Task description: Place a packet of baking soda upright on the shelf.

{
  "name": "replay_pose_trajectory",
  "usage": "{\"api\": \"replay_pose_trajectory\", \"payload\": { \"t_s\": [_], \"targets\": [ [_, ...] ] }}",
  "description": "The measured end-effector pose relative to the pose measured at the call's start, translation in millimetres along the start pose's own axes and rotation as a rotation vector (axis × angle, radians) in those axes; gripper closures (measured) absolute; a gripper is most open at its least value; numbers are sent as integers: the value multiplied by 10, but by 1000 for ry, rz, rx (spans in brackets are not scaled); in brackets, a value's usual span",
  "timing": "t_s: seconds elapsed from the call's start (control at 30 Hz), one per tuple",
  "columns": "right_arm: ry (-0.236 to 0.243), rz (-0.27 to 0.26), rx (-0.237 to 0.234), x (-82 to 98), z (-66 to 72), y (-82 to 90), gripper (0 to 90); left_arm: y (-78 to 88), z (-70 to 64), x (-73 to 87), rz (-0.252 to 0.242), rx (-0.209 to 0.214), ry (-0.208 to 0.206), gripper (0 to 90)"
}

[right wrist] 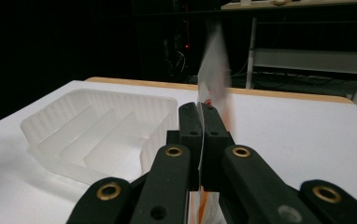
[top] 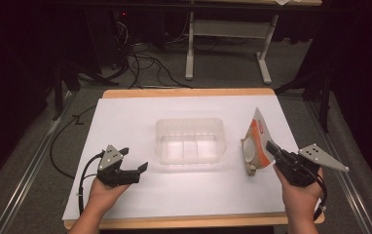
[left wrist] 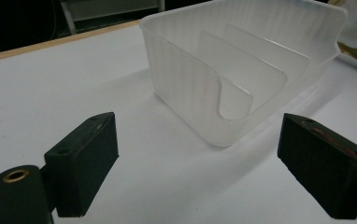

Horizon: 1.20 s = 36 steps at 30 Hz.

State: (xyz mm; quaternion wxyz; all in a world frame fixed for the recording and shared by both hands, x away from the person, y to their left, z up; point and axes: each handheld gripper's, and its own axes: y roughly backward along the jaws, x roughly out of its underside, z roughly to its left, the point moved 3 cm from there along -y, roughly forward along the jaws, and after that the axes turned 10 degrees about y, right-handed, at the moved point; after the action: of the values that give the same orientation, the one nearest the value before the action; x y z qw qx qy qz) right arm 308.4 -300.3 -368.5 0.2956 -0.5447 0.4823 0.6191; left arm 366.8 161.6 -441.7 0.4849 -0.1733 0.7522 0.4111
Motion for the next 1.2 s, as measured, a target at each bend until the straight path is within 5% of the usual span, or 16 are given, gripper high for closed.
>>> {"api": "replay_pose_trajectory", "payload": {
  "t_s": [0.37,1.0,1.07,1.2],
  "targets": [
    [76,23,1,109,186,-40,899,-35,-23,3,14,3,-28,129],
    [105,82,23,329,329,-218,732,-56,-49,20,32,8,-44,131],
    [108,114,53,400,354,-278,720,-55,-53,21,34,10,-46,133],
    [97,95,85,404,310,-284,758,-54,-56,21,33,12,-47,133]
  ]
}}
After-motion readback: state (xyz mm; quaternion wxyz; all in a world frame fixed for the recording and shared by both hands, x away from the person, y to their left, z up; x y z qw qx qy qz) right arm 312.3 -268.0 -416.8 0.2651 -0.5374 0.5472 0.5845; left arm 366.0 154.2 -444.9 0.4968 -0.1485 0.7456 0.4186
